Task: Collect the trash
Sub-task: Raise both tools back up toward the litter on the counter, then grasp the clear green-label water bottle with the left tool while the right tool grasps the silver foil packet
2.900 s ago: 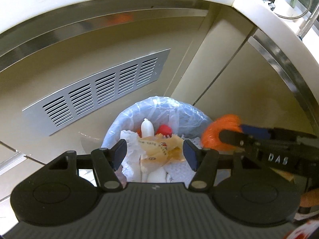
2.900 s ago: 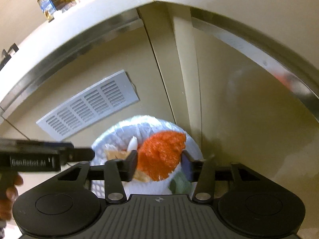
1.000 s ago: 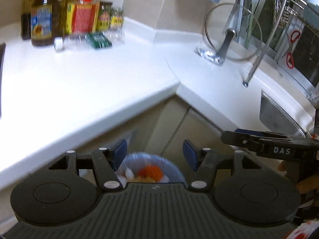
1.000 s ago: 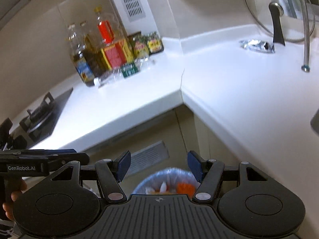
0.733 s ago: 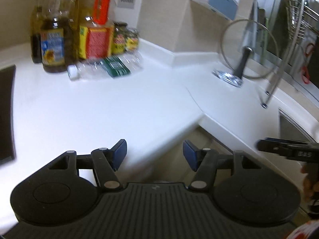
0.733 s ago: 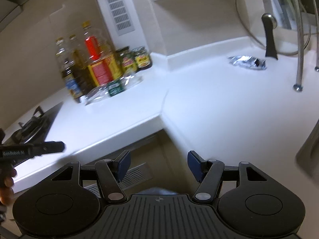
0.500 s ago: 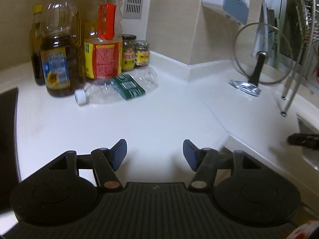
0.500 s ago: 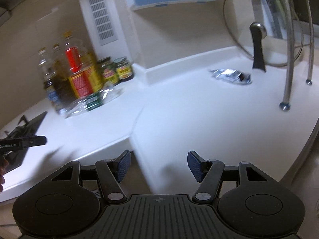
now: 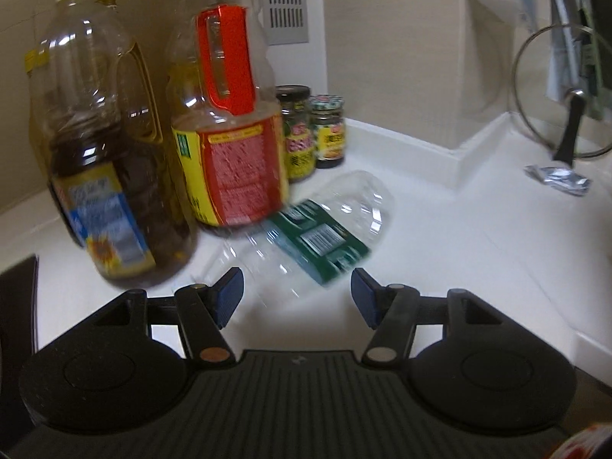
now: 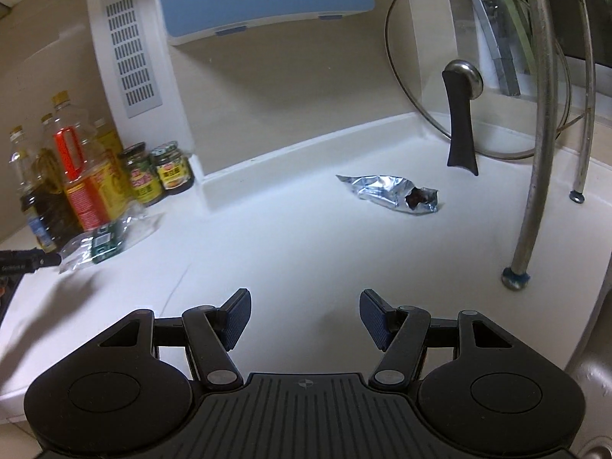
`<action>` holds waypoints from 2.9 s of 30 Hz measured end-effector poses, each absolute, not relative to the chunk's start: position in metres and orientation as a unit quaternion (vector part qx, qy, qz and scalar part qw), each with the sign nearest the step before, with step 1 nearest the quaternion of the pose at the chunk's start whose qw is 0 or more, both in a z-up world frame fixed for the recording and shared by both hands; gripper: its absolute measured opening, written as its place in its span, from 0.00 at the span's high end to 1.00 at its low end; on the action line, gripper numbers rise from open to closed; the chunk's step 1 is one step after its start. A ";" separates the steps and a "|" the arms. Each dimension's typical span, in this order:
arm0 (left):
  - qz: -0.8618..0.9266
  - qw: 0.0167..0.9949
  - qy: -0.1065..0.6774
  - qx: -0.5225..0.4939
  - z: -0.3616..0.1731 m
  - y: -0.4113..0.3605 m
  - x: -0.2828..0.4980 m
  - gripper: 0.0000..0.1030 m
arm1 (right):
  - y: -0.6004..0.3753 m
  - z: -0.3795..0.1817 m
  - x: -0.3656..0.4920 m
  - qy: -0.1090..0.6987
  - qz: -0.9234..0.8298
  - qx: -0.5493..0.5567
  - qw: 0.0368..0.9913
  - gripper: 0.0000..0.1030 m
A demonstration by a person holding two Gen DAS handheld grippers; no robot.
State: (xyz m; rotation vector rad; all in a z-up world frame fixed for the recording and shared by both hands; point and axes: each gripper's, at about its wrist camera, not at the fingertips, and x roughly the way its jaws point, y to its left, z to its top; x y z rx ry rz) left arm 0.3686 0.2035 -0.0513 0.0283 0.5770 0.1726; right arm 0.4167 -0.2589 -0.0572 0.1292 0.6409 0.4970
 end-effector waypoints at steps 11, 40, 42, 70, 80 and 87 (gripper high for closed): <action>0.112 0.945 0.307 0.029 -0.052 0.238 0.428 0.33 | -0.251 -0.057 0.471 0.305 0.242 0.046 0.920 0.39; 0.004 0.944 0.329 -0.028 -0.047 0.148 0.450 0.32 | -0.236 -0.078 0.593 0.303 0.202 -0.007 0.931 0.39; 0.009 0.943 0.329 -0.042 -0.046 0.150 0.452 0.30 | -0.236 -0.086 0.608 0.315 0.201 -0.013 0.927 0.39; 0.038 0.923 0.346 -0.163 -0.065 0.172 0.421 0.62 | -0.225 -0.105 0.561 0.347 0.347 -0.064 0.869 0.65; 0.078 0.911 0.349 -0.207 -0.062 0.164 0.330 0.62 | -0.176 -0.091 0.528 0.347 0.385 -0.087 0.851 0.64; 0.069 0.909 0.350 -0.215 -0.063 0.166 0.335 0.59 | -0.158 -0.087 0.524 0.343 0.380 -0.112 0.852 0.28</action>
